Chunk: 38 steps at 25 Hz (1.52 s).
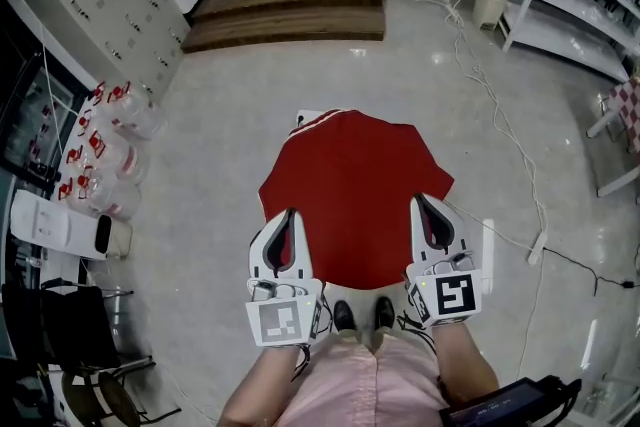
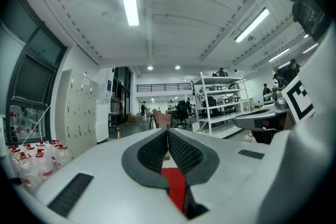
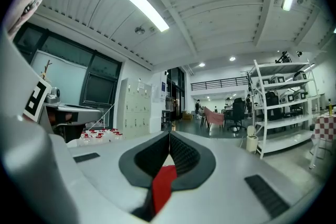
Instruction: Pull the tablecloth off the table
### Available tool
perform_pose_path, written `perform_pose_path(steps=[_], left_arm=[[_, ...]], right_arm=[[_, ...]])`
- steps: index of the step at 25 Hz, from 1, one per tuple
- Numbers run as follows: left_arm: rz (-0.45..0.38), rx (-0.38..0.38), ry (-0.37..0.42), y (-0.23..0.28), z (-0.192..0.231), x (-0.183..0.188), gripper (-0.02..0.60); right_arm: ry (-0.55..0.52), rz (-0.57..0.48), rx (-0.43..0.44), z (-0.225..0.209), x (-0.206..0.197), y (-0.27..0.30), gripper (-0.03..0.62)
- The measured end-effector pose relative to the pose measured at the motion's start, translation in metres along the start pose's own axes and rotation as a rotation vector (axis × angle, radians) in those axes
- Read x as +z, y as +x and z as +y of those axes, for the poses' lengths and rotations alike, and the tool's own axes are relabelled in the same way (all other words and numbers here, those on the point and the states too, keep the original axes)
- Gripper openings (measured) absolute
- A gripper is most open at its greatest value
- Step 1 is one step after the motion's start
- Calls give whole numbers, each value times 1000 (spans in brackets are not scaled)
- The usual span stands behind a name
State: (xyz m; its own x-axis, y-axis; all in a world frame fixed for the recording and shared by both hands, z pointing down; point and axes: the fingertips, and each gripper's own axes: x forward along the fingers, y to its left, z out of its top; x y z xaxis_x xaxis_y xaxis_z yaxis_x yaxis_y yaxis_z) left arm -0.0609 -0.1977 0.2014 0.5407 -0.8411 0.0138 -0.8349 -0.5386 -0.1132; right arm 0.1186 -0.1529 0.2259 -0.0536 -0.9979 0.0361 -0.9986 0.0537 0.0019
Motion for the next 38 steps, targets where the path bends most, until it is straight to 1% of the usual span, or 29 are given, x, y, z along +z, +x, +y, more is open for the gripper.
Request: perform_pose_path(steps=[4, 10, 14, 18, 22, 24, 28, 32, 34, 38], left_arm=[[35, -6, -16, 1, 4, -17, 26], [143, 1, -45, -2, 9, -65, 26], [203, -4, -52, -8, 7, -104, 26], [236, -5, -56, -10, 4, -135, 26], [288, -19, -62, -15, -11, -186, 26], [310, -28, -58, -19, -13, -204, 25], [334, -34, -65, -21, -19, -234, 26], [358, -51, -73, -23, -34, -263, 25], [367, -56, -71, -23, -43, -273, 26], [387, -59, -67, -24, -52, -281, 26]], right_arm=[[13, 41, -7, 0, -17, 2, 17], [44, 142, -24, -7, -63, -2, 17], [63, 211, -39, -13, -109, -10, 17], [71, 265, -39, -16, -150, -18, 17], [101, 346, -45, -19, -217, -39, 18], [113, 381, -51, -16, -243, -48, 17], [139, 395, -54, -15, -285, -56, 18], [158, 452, -70, -23, -327, -73, 17], [168, 456, -80, -28, -338, -79, 18], [176, 453, -90, -38, -346, -85, 18]])
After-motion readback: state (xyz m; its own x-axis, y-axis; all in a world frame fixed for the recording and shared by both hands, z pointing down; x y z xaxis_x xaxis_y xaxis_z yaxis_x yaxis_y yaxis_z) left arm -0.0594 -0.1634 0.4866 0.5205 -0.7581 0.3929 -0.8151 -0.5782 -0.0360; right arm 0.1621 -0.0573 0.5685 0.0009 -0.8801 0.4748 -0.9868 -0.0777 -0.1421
